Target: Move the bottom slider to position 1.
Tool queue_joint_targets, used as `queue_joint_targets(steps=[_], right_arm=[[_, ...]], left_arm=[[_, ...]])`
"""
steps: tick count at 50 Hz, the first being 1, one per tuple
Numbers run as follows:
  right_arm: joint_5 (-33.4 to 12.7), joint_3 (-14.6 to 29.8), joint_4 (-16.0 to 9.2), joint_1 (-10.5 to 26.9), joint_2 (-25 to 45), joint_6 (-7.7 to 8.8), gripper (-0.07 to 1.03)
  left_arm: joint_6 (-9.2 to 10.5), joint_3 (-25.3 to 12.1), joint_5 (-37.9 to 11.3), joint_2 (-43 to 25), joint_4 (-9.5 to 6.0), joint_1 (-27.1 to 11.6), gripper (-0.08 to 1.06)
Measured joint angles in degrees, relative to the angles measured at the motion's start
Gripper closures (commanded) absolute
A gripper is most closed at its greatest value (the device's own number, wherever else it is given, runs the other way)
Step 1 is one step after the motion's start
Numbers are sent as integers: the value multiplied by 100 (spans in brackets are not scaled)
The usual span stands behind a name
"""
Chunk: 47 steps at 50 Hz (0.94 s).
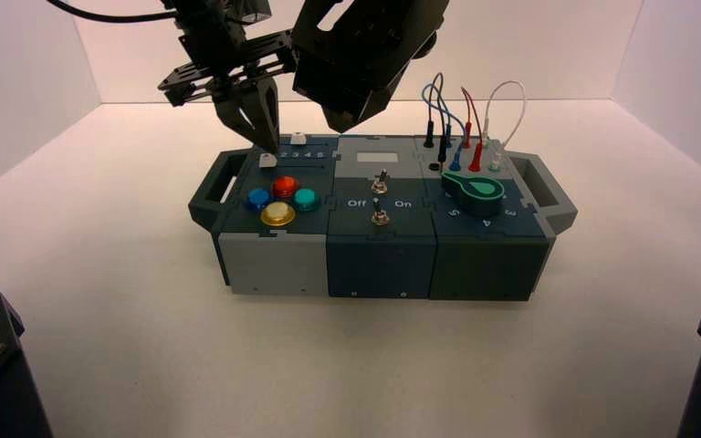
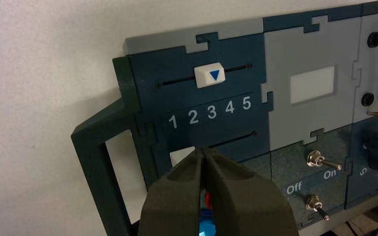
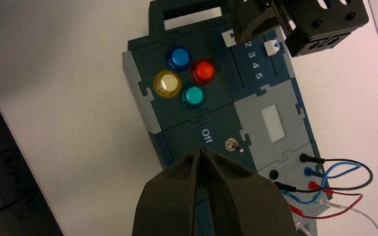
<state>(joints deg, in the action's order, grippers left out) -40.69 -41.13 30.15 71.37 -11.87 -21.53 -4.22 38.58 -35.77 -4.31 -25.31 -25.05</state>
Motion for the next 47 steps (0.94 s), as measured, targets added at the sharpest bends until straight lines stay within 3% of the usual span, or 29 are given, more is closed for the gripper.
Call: queue_joint_targets(steps=[23, 47], right_arm=[[-211, 0, 26, 0, -220, 88, 98], [-343, -53, 53, 0, -466, 114, 98]], left_arm=[[9, -105, -606, 598, 70, 0, 101], [0, -141, -817, 844, 70, 0, 101]])
